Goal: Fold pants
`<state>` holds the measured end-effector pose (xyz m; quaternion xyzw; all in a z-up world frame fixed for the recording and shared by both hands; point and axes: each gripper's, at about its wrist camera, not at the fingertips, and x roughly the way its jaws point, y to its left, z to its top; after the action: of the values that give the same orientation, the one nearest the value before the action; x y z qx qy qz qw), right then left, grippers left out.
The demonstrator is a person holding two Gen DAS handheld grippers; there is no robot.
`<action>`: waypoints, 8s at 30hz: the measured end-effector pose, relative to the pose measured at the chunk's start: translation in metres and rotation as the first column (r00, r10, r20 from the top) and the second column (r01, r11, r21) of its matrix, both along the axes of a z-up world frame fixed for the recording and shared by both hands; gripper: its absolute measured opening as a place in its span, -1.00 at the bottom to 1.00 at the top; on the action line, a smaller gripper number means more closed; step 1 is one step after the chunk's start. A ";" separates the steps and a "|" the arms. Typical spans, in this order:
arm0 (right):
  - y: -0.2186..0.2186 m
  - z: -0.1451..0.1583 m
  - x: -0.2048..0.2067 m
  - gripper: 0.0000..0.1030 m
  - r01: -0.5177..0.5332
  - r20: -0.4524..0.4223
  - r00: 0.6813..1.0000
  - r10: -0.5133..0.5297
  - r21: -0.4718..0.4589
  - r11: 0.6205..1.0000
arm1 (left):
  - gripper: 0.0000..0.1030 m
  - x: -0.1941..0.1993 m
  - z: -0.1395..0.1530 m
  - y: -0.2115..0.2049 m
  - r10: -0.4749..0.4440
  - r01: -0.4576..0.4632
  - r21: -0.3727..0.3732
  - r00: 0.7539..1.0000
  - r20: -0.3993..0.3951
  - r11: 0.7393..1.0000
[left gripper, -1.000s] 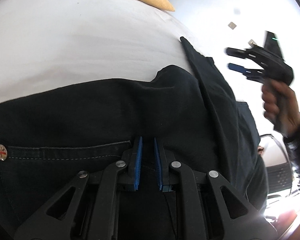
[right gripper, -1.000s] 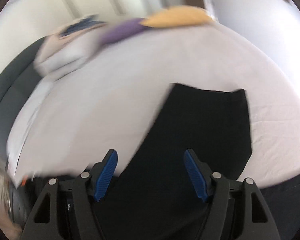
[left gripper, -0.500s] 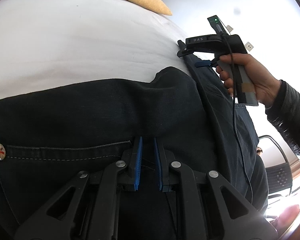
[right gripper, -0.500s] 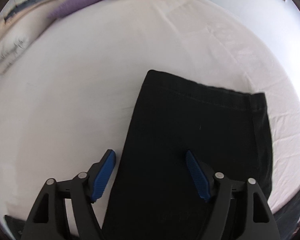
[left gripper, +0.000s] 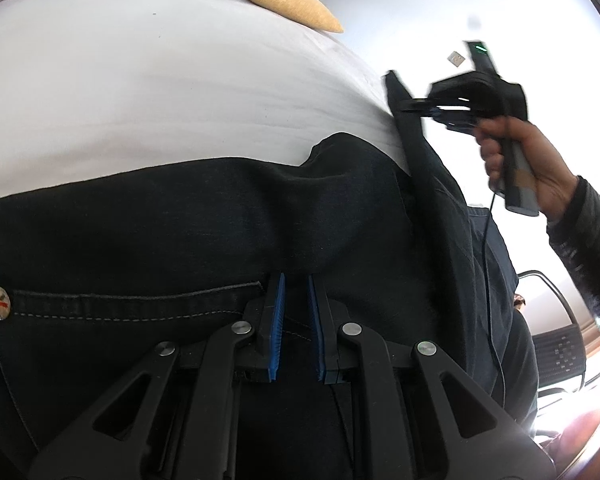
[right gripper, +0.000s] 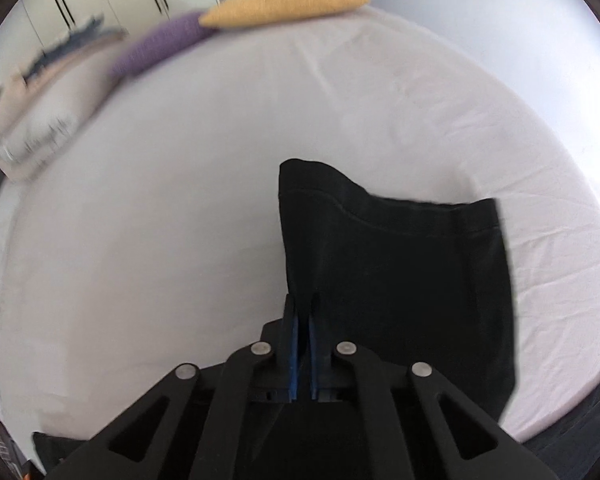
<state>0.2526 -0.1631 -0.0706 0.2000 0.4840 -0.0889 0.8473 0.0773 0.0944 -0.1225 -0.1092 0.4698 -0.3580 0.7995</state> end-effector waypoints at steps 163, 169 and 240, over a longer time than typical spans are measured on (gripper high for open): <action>-0.035 -0.115 -0.361 -0.97 0.083 0.004 0.990 -0.142 0.798 0.597 | -0.74 -0.100 0.028 -0.137 -0.349 0.349 -0.014 0.937 -0.010 0.937; -0.030 -0.115 -0.360 -0.98 0.075 0.013 0.990 -0.140 0.790 0.608 | -0.74 -0.112 0.017 -0.122 -0.337 0.336 -0.047 0.941 -0.018 0.941; -0.284 -0.084 -0.333 -0.88 0.414 0.156 0.710 -0.687 0.697 0.586 | -0.73 0.049 0.022 -0.053 -0.025 0.025 0.014 1.000 -0.002 1.000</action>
<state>-0.0800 -0.4472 -0.1543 0.6213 0.2065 -0.1467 0.7415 0.1267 0.0414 -0.1001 -0.0979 0.4742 -0.3648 0.7953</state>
